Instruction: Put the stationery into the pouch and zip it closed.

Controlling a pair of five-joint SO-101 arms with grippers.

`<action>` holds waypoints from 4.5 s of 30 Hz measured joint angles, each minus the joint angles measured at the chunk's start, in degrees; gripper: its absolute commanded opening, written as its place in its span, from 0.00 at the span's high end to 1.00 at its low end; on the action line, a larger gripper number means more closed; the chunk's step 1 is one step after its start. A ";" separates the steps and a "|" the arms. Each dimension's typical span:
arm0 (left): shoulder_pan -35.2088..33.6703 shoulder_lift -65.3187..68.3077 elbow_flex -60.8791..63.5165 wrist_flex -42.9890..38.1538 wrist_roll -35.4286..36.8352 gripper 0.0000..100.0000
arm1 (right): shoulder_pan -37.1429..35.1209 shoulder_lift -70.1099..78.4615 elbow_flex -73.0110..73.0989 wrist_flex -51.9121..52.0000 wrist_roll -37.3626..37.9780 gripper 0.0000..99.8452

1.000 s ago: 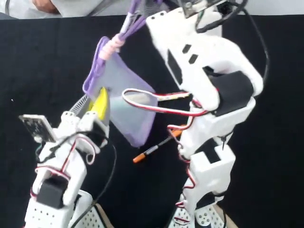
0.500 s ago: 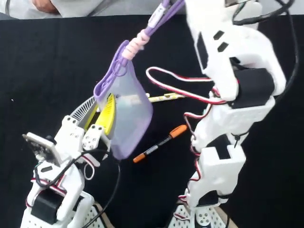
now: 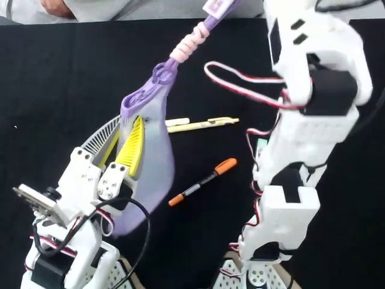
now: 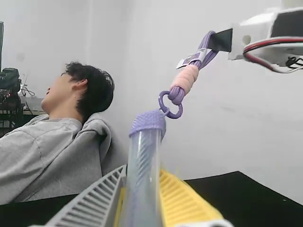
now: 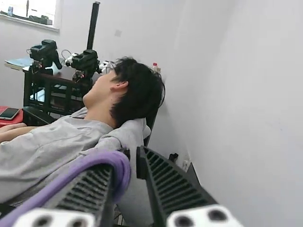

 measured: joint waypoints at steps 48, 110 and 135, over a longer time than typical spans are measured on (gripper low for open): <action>-0.09 11.25 -11.52 0.62 -2.37 0.97 | 7.38 -10.02 46.24 -10.99 7.30 0.70; 1.05 13.98 12.57 -38.77 -2.55 0.97 | -7.47 -37.10 47.47 18.99 9.67 0.60; 20.84 -0.26 6.59 -26.11 -21.54 0.97 | -12.66 -39.03 29.54 29.89 54.68 0.67</action>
